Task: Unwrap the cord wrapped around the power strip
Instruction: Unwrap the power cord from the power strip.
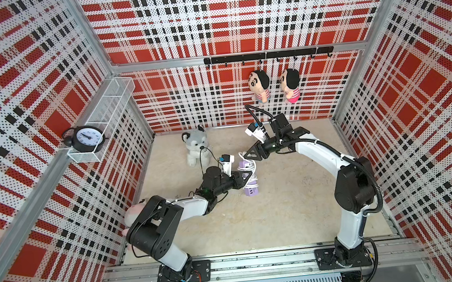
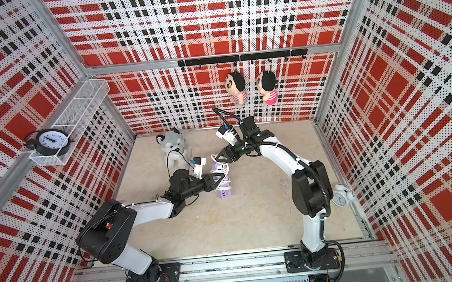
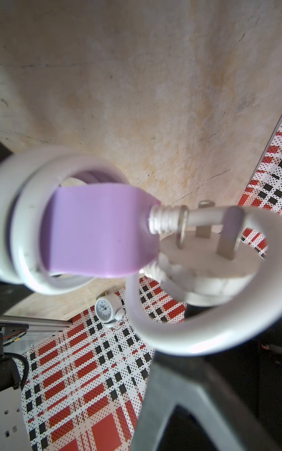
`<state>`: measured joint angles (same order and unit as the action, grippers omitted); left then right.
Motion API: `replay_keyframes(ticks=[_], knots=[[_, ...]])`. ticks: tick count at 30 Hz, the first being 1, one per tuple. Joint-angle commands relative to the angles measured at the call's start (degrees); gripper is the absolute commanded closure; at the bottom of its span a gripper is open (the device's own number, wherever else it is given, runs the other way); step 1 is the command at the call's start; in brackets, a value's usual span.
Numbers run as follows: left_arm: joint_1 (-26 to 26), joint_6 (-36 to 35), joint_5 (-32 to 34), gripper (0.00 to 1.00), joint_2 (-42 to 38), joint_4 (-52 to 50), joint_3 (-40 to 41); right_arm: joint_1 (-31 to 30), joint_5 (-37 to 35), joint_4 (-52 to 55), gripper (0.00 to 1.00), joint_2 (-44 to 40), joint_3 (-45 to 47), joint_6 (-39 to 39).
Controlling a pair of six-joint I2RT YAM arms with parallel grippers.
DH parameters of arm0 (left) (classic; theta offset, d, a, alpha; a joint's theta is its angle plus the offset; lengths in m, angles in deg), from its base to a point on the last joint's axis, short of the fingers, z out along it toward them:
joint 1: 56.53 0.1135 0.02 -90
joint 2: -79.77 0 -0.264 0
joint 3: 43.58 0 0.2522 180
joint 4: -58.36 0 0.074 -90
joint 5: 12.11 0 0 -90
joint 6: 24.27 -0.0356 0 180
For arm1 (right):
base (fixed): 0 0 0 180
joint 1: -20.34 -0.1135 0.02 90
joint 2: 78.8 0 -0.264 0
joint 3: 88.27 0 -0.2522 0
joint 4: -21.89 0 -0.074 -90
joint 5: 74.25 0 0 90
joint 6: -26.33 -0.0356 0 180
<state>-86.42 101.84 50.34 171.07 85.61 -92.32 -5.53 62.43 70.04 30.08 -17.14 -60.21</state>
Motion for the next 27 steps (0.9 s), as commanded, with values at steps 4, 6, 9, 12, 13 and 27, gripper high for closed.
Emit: replay_keyframes(ticks=[4,6,9,12,13,27], knots=[[-1.3,-3.4,-2.3,1.00,-4.1,7.0,-3.1,-1.1,0.5,2.3,0.66,2.8,-1.7,0.9],[-1.4,-3.7,-2.5,1.00,-4.5,7.0,-3.1,-1.2,0.1,2.3,0.69,2.7,-1.8,1.1],[-1.3,-3.7,-2.3,1.00,-4.6,6.6,-3.8,-1.2,-1.0,2.5,0.80,1.8,-1.6,1.4],[-1.0,-2.8,-1.5,1.00,-3.9,6.3,-4.2,-1.1,-2.3,2.0,0.85,0.3,-0.8,1.3],[-0.9,-2.3,-0.9,1.00,-3.6,6.3,-4.2,-1.0,-2.3,1.3,0.86,-0.5,-0.1,1.1],[1.4,8.7,9.7,1.00,-4.4,18.8,3.1,3.4,-1.7,-16.9,1.00,-15.2,16.5,-8.9]])
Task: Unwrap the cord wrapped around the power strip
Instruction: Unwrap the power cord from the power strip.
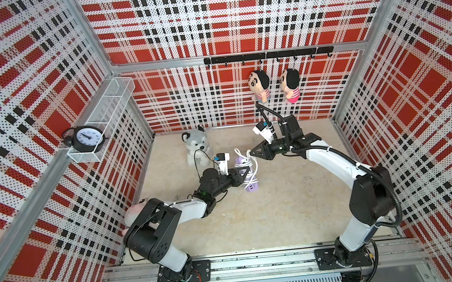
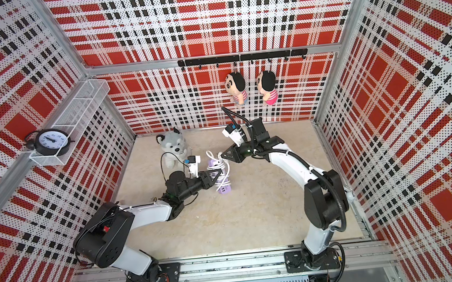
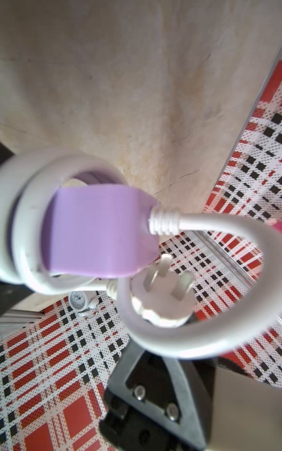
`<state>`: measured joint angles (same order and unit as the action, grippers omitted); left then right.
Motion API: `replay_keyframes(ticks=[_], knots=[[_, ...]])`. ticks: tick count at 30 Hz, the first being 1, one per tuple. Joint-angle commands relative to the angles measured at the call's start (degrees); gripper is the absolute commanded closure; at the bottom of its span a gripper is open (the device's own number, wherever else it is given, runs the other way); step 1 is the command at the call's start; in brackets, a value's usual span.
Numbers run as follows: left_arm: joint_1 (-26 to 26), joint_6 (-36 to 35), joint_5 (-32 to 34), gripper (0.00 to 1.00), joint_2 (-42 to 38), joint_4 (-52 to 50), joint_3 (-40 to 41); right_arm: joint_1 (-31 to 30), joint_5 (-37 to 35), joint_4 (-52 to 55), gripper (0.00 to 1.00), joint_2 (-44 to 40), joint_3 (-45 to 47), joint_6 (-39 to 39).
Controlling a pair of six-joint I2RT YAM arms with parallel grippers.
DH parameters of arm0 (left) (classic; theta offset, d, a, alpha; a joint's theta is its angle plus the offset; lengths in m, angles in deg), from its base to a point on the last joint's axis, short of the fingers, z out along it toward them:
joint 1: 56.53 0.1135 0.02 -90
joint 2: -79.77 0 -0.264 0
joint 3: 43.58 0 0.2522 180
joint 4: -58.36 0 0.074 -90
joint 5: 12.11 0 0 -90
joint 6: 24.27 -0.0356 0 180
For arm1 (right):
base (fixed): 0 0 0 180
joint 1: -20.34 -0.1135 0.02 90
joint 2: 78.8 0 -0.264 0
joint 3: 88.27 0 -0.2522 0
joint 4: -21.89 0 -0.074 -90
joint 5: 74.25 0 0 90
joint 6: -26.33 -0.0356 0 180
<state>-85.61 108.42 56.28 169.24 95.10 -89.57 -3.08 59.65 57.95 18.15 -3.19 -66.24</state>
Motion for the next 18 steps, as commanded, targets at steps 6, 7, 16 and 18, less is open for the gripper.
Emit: replay_keyframes(ticks=[6,7,16,18], knots=[[2.0,3.6,4.6,1.00,-2.6,12.4,2.2,2.5,0.9,-6.7,1.00,-7.0,8.1,-4.7],[2.5,4.7,4.7,1.00,-2.5,13.7,2.7,2.8,0.5,-7.3,1.00,-7.5,9.5,-5.3],[4.6,12.3,12.6,1.00,-2.5,28.5,7.6,4.0,-7.0,-12.8,1.00,-10.7,21.7,-10.8],[5.0,15.2,12.4,1.00,-1.9,34.1,8.9,5.2,-8.9,-13.4,1.00,-10.7,22.9,-11.8]])
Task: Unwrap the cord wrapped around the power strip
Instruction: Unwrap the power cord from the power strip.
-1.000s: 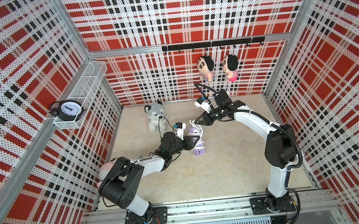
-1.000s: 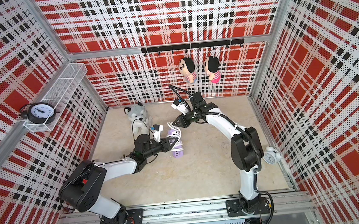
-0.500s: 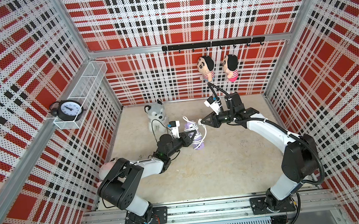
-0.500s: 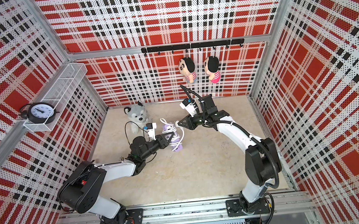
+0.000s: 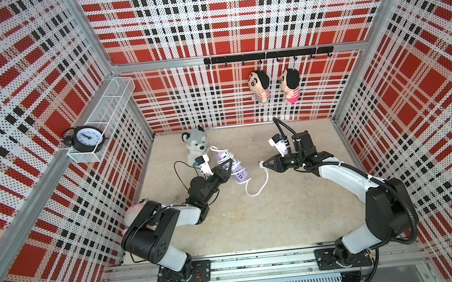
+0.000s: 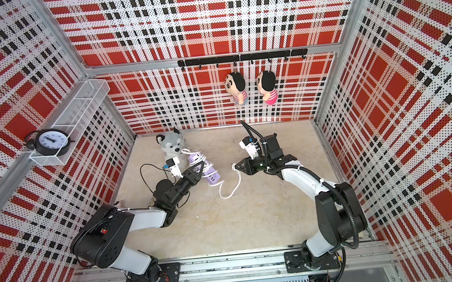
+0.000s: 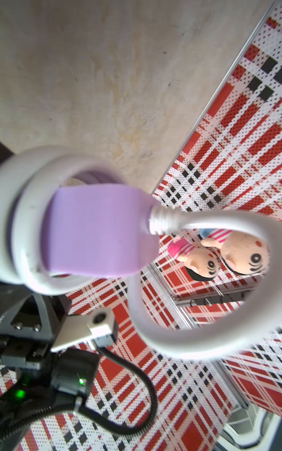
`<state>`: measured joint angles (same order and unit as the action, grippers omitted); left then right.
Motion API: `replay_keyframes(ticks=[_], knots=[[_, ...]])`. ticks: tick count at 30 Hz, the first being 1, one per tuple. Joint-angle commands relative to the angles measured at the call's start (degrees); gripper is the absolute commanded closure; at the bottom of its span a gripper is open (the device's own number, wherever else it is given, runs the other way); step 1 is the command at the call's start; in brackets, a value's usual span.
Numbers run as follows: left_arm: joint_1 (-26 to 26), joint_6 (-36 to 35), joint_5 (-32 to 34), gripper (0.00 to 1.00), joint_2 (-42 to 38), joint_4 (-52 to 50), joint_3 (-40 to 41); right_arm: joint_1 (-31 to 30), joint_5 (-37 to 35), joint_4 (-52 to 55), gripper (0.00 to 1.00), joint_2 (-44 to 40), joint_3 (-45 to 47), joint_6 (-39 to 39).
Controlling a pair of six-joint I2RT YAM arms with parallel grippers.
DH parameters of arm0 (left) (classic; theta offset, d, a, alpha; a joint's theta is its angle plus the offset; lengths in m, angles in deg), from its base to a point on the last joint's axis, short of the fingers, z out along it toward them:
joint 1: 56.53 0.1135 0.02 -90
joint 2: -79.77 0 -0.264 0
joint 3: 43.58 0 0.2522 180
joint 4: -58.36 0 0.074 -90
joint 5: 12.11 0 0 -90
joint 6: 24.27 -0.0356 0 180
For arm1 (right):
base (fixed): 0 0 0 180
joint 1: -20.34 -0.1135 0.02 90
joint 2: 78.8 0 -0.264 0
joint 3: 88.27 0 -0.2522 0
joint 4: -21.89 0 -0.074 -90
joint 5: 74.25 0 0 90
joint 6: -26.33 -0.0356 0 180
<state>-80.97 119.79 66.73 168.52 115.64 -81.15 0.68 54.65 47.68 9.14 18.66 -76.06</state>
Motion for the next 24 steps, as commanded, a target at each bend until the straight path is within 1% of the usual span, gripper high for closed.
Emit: replay_keyframes(ticks=[1,3,5,8,9,11,13,14,15,19,20,21,23,24], knots=[[0.9,5.8,0.8,1.00,-0.5,16.8,0.9,2.4,-5.1,-3.7,1.00,-1.7,1.6,-2.8],[2.1,9.2,-2.3,1.00,1.2,21.6,1.4,4.9,-7.6,-4.8,1.00,-1.7,1.9,-4.6],[3.2,10.6,-4.5,1.00,2.6,24.5,2.1,7.4,-11.3,-5.1,1.00,-1.6,1.3,-5.5],[4.9,10.5,-4.3,1.00,2.8,25.5,4.5,9.9,-15.4,-1.3,1.00,-0.2,-2.5,-4.1],[5.3,10.5,-4.1,1.00,2.7,25.9,5.4,10.4,-15.9,0.7,0.97,0.3,-3.9,-3.2],[5.8,10.9,-3.9,1.00,2.9,26.6,6.1,11.2,-14.3,2.9,0.82,1.1,-5.4,-2.8],[5.5,11.2,-4.5,1.00,3.2,26.7,5.6,11.8,-9.5,3.2,0.61,1.5,-5.4,-3.5],[5.3,11.2,-4.7,1.00,3.4,26.8,5.2,12.0,-8.1,3.3,0.53,1.5,-5.2,-3.5],[5.1,11.2,-5.0,1.00,3.6,27.1,4.9,12.1,-7.0,3.3,0.48,1.3,-4.8,-3.4],[4.6,10.5,-6.0,1.00,4.0,26.1,3.2,12.4,-5.7,5.1,0.29,-0.6,-4.3,-2.8],[4.5,10.3,-6.3,1.00,4.1,25.5,2.8,12.4,-4.8,5.6,0.26,-1.2,-4.3,-2.5],[4.4,10.1,-6.8,1.00,4.3,25.0,2.2,12.4,-2.7,5.6,0.24,-2.0,-4.0,-2.0],[4.2,10.7,-7.6,1.00,4.6,24.3,1.1,11.8,3.6,4.1,0.22,-3.3,-2.6,-0.8],[4.2,11.6,-8.1,1.00,4.9,24.2,0.4,10.9,6.7,3.5,0.21,-3.9,-1.7,1.1]])
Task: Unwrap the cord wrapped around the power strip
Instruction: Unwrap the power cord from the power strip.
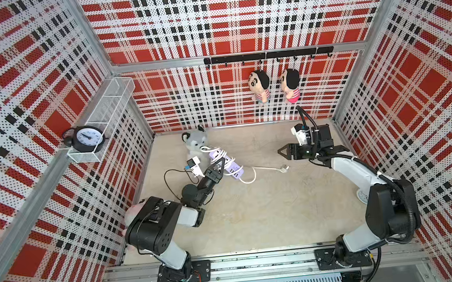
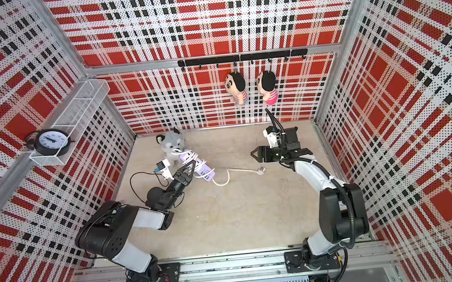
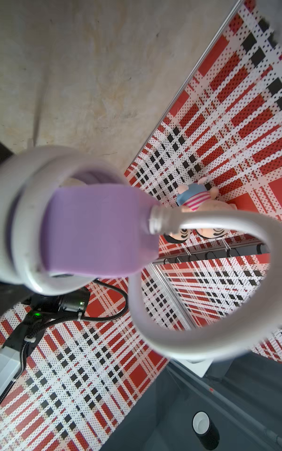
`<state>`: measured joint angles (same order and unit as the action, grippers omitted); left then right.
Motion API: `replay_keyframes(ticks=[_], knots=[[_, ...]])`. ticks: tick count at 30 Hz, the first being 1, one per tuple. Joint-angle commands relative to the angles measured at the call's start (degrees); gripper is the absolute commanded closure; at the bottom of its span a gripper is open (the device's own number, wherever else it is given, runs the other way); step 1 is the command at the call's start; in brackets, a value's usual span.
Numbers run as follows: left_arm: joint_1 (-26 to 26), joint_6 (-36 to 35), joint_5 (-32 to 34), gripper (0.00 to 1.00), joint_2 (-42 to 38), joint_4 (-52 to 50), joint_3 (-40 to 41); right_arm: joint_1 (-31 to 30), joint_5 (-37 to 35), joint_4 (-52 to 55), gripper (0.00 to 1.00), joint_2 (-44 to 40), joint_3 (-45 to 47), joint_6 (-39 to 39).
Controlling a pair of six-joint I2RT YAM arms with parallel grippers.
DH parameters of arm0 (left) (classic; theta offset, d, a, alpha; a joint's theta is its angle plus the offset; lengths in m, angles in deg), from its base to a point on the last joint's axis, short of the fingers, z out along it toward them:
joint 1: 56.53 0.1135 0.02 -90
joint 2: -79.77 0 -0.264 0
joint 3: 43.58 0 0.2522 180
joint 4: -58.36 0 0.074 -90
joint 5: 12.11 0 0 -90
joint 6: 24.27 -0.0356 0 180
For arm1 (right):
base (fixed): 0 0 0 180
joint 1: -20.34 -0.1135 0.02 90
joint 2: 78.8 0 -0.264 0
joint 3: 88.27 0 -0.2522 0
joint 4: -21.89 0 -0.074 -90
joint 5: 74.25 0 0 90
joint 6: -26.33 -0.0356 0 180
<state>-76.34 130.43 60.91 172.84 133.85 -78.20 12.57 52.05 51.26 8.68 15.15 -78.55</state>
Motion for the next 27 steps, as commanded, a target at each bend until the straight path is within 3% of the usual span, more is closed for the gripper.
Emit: replay_keyframes(ticks=[1,3,7,13,23,27], knots=[[-0.5,1.9,-2.8,1.00,0.7,6.0,-3.1,-2.0,11.3,-0.4,0.19,-4.1,2.6,5.9],[-0.5,3.1,-3.5,1.00,0.4,5.1,-4.3,-3.9,12.6,-2.9,0.17,-4.6,4.8,7.4],[-0.4,0.8,-2.7,1.00,-1.9,-1.2,-5.8,-5.3,20.8,-8.8,0.28,-0.1,6.2,-1.8],[-0.8,-0.6,-1.6,1.00,-3.1,-4.6,-6.8,-11.0,18.0,-25.2,0.32,1.8,11.3,-18.8],[-2.5,1.2,-1.0,1.00,-2.3,-2.2,-7.7,-14.5,14.1,-42.8,0.26,9.4,14.5,-32.5],[-2.9,2.5,-1.2,1.00,-2.4,-0.5,-7.3,-14.6,13.6,-50.4,0.36,12.4,15.4,-37.2]])
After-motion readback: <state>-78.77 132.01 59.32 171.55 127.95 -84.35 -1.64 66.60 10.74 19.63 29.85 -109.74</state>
